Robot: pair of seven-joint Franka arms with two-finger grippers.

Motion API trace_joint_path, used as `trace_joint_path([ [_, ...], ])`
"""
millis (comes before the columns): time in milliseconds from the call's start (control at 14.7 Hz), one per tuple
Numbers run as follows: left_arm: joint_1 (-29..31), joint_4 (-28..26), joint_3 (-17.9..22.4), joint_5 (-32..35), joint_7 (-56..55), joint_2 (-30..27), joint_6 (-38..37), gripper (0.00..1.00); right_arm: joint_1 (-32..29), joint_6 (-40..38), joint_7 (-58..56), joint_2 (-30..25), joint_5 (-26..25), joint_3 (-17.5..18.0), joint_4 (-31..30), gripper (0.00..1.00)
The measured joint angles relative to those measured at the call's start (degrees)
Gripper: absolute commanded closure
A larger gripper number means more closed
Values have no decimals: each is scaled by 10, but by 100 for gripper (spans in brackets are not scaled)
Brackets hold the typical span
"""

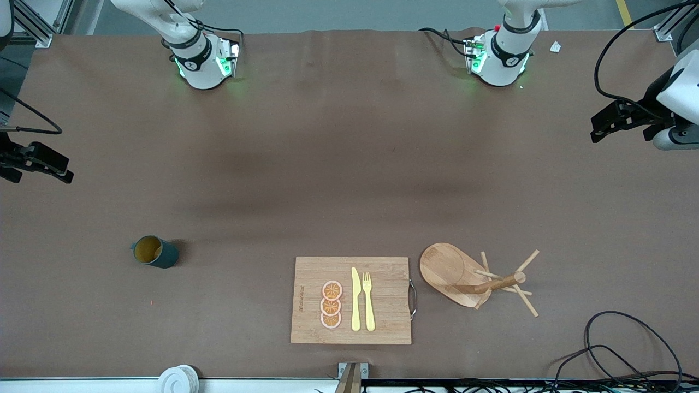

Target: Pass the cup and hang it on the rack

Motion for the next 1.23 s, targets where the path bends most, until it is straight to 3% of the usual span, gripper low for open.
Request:
trace_joint_path([
  [1226,-2,12,2,0,0,23,2,0,0,0,0,0,0,0,0,0],
])
